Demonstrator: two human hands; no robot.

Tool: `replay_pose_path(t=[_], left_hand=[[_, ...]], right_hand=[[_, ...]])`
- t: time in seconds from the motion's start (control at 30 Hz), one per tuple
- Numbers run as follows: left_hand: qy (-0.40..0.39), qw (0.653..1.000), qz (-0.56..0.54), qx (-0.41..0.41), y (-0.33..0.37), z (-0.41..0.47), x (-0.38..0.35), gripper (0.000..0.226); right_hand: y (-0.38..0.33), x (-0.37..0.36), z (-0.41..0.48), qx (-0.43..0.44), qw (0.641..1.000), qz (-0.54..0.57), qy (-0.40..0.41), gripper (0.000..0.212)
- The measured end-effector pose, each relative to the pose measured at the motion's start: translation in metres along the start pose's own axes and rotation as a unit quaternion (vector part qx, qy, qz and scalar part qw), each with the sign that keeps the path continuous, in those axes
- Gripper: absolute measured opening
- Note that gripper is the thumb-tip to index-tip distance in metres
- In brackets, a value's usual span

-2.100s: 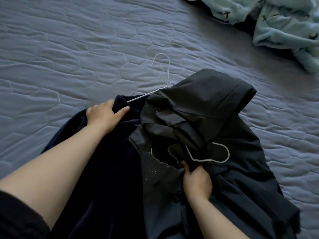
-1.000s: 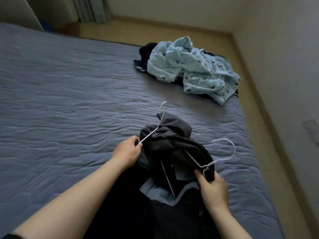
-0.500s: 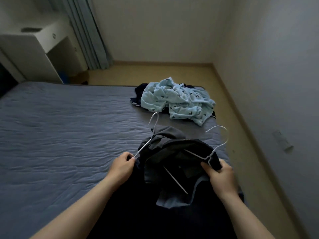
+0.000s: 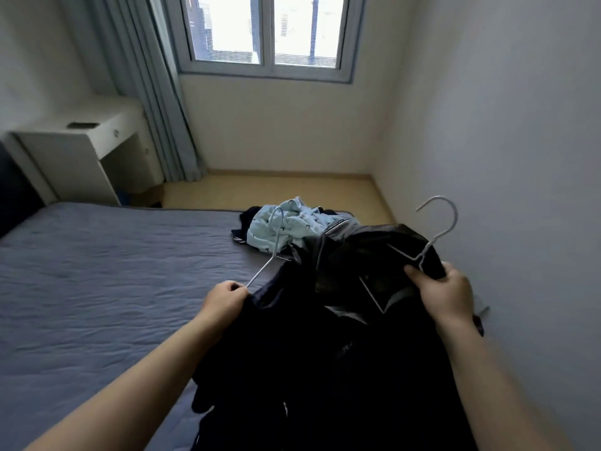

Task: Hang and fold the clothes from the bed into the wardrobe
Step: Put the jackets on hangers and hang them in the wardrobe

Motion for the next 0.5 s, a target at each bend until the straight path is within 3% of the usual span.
replay_pose_path(t=[0.33,0.4,0.5], left_hand=[[-0.038,0.977,-0.149,-0.148,0.101,-0.078,0.018,0.028],[-0.069,0.982,-0.110,-0.138,0.110,-0.082,0.029,0.030],[-0.091,0.992,0.041,-0.083,0.124,-0.070,0.023,0.037]], right_hand=[[-0.023,0.051,-0.024,0.024,0.998,0.037,0.040,0.023],[-0.033,0.053,-0.024,0.031,0.998,0.036,0.035,0.024],[-0.052,0.056,-0.025,0.042,0.997,0.051,0.041,0.023]])
Point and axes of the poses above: each hand's wrist, its own z-axis towards the middle knuckle, its own x-axis out of the back of the hand, y = z × x, the point moved 4 cm from there along z, towards the middle knuckle, and after that the axes turned 12 degrees about -y, right-handed, at the moved point
